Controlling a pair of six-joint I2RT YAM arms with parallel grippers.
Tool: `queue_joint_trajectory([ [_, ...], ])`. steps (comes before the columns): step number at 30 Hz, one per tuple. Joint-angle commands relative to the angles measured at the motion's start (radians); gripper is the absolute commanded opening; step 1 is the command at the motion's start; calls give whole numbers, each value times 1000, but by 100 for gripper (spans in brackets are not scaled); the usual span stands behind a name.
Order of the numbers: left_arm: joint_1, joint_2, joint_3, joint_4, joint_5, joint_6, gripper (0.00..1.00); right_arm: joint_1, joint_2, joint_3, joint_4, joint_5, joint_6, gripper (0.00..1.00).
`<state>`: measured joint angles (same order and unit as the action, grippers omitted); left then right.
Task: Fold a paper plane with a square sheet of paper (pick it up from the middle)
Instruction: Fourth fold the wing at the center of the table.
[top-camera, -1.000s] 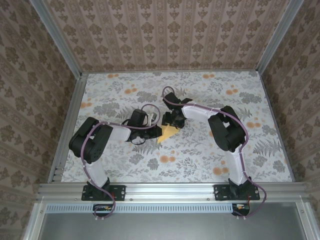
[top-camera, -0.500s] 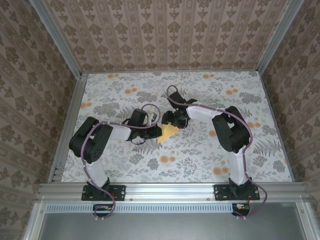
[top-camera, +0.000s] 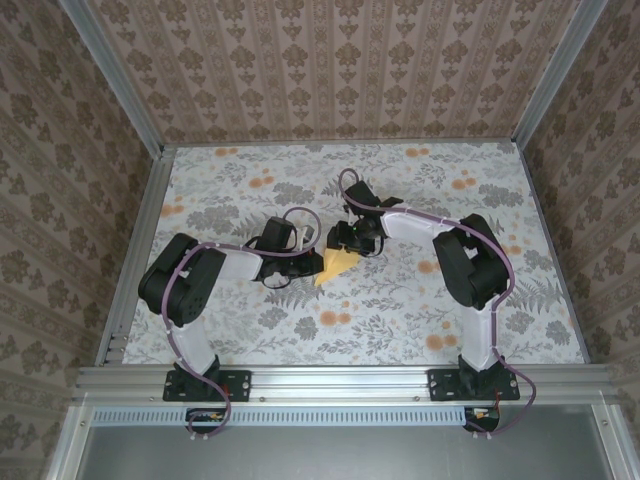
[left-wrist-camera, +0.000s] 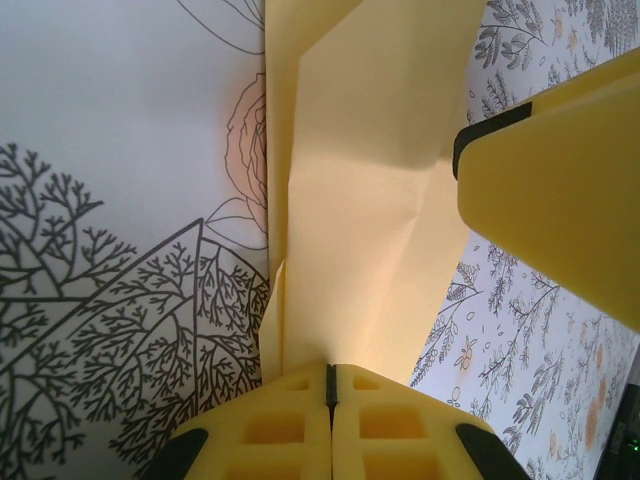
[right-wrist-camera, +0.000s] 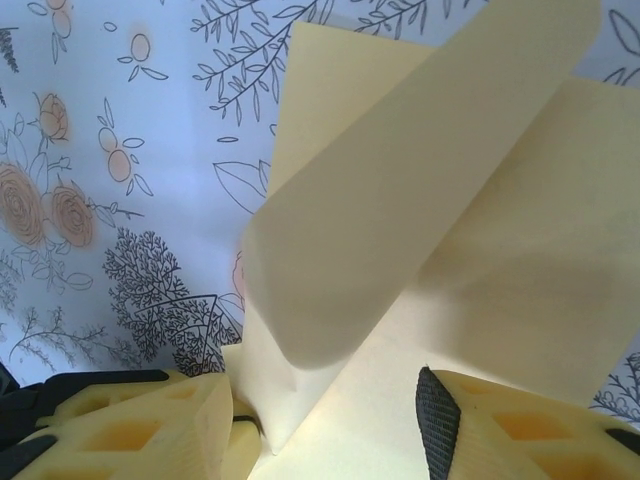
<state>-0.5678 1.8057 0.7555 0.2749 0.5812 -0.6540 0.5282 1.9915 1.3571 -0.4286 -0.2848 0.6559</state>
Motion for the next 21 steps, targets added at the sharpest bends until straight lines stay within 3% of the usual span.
queue_joint_trajectory([
  [1,4,34,-9,-90,-14,22,6,6,35,5,-24,-30,-24,52],
  [5,5,33,-7,-89,-12,21,6,6,62,15,-46,-4,-28,45],
  [15,6,-8,-2,-89,0,12,7,9,130,36,-137,87,-38,43],
  [21,18,-83,10,-77,8,-32,18,19,171,53,-206,168,-49,41],
])
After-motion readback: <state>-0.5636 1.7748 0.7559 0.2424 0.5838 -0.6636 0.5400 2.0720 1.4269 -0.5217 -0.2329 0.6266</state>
